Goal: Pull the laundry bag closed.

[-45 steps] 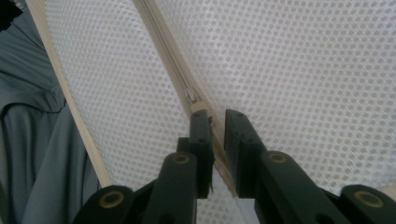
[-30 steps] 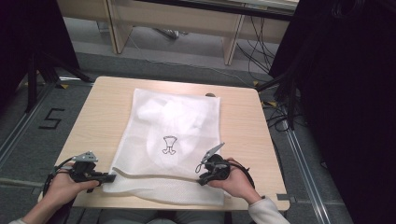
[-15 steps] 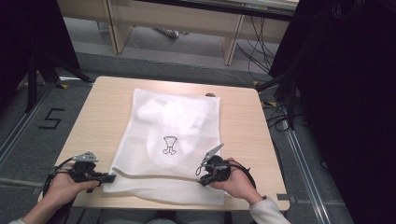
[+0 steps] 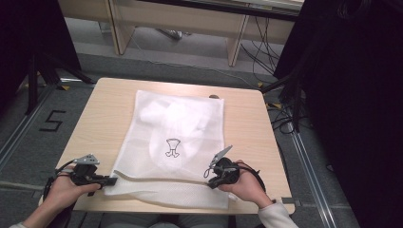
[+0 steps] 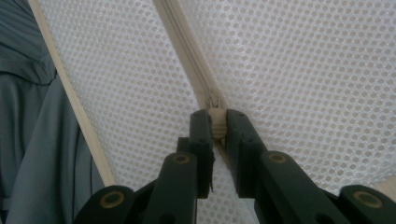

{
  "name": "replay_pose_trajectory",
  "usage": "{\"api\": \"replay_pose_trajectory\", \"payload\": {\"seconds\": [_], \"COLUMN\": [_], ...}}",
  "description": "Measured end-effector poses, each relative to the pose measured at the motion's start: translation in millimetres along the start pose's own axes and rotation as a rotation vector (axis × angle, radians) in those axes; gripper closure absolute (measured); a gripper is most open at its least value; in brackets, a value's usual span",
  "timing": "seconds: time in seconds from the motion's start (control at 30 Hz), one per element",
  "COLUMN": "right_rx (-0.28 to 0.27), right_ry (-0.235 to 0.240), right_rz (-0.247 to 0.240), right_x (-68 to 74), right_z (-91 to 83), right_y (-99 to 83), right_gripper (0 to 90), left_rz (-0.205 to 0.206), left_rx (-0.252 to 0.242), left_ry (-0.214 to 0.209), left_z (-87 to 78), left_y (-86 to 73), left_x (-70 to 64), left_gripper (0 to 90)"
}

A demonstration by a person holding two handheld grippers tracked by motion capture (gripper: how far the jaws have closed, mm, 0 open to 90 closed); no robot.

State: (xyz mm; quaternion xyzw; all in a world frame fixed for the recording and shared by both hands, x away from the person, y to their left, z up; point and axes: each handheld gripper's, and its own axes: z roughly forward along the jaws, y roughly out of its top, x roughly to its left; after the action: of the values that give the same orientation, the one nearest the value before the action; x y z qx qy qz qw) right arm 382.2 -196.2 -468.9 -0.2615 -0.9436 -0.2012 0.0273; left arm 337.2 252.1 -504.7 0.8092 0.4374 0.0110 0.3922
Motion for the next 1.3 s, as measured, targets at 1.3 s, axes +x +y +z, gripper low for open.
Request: {"api": "replay_pose_trajectory", "payload": {"seconds": [1.3], "right_rx": [0.010], "right_ry": [-0.021], "right_rz": [0.054], "right_x": [-16.7], "right_z": [-16.3], "right_y": [-35.8], "right_gripper": [80.7], "left_rz": [-0.001], "left_rx": [-0.011], "left_ry": [-0.011], "left_z": [3.2], "left_y": [-2.3], "left_x": [0.1], "left_gripper": [81.8]}}
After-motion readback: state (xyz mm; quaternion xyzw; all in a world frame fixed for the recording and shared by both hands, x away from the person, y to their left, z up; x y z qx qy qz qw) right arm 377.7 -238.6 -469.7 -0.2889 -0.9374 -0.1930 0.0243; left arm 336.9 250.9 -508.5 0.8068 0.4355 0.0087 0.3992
